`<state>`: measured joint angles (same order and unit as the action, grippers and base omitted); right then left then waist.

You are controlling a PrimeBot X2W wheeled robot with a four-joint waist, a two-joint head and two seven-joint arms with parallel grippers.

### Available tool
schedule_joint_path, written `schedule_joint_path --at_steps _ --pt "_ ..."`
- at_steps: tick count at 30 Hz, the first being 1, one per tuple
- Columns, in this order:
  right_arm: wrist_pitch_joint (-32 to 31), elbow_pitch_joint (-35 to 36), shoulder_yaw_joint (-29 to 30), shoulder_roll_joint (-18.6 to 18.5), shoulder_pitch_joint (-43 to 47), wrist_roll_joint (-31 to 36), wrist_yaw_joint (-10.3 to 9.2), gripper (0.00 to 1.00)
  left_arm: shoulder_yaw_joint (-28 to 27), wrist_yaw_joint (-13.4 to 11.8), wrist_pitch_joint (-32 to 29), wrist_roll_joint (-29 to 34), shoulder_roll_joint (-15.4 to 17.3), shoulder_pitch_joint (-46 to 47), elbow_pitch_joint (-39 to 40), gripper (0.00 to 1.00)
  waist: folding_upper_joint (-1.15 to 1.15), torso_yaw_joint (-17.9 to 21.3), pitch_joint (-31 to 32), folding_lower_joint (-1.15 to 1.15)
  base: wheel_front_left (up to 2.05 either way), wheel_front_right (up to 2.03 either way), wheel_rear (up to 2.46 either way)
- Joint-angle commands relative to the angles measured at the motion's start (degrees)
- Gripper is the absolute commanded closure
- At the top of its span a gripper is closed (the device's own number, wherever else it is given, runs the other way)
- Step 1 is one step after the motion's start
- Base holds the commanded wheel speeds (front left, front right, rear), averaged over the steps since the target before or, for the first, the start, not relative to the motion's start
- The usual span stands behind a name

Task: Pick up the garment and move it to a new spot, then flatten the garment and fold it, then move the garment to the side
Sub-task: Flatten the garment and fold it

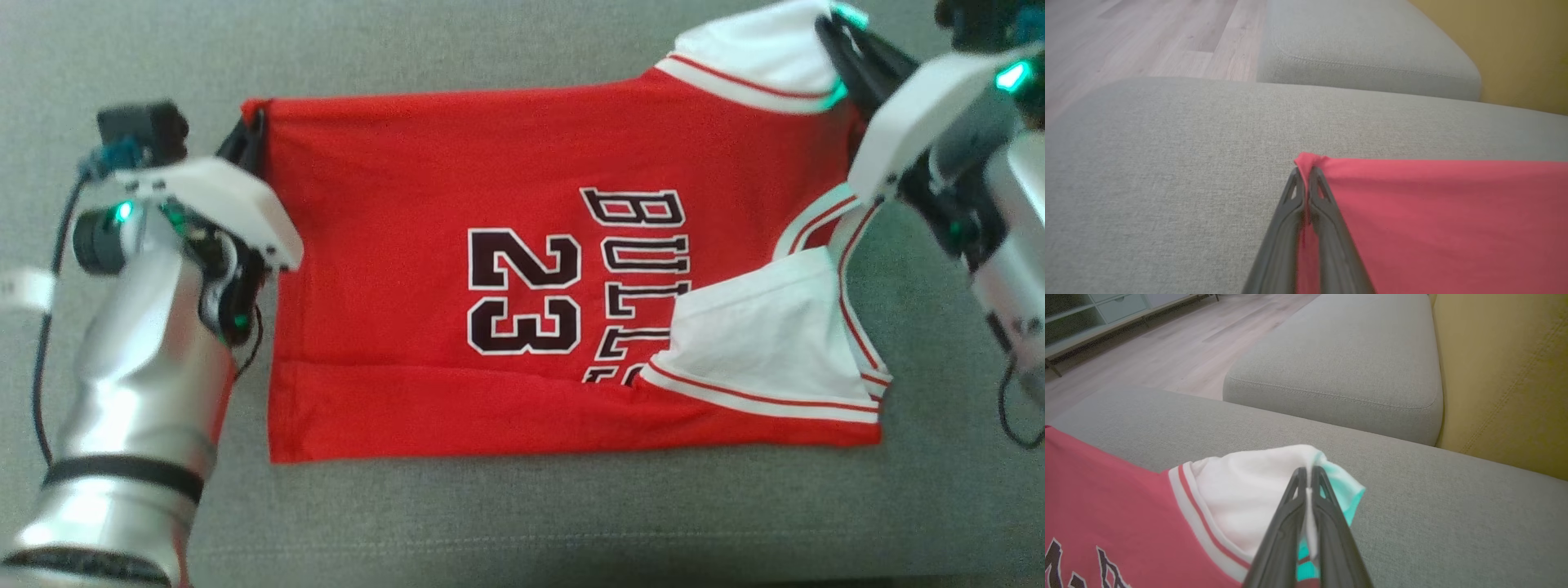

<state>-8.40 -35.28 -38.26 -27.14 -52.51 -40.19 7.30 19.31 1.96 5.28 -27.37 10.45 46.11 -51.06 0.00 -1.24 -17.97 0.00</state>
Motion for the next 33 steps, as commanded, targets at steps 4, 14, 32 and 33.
schedule_joint_path --at_steps 4,14,32,33 --pt "5.46 3.04 1.22 -1.08 6.5 -1.16 0.19 1.0 -2.73 -1.45 4.98 -0.38 3.68 -5.84 7.01 1.0 0.0 0.62 3.06 0.0 0.0 0.0 0.0" --pt "10.28 11.58 5.39 0.47 25.63 -1.69 0.19 1.0 -5.14 -4.41 8.13 -3.3 4.09 -25.19 20.63 1.0 0.0 2.44 4.78 0.0 0.0 0.0 0.0" --pt "15.39 25.34 24.18 10.24 45.49 14.92 0.19 0.0 -5.82 -12.06 8.82 -1.46 3.81 -38.5 29.88 0.0 0.0 3.57 7.75 0.0 0.0 0.0 0.0" --pt "15.51 27.32 25.95 11.04 46.6 16.97 0.19 0.0 -5.78 -13.32 9.03 -0.29 3.96 -39.39 32.03 0.0 0.0 3.57 8.07 0.0 0.0 0.0 0.0"
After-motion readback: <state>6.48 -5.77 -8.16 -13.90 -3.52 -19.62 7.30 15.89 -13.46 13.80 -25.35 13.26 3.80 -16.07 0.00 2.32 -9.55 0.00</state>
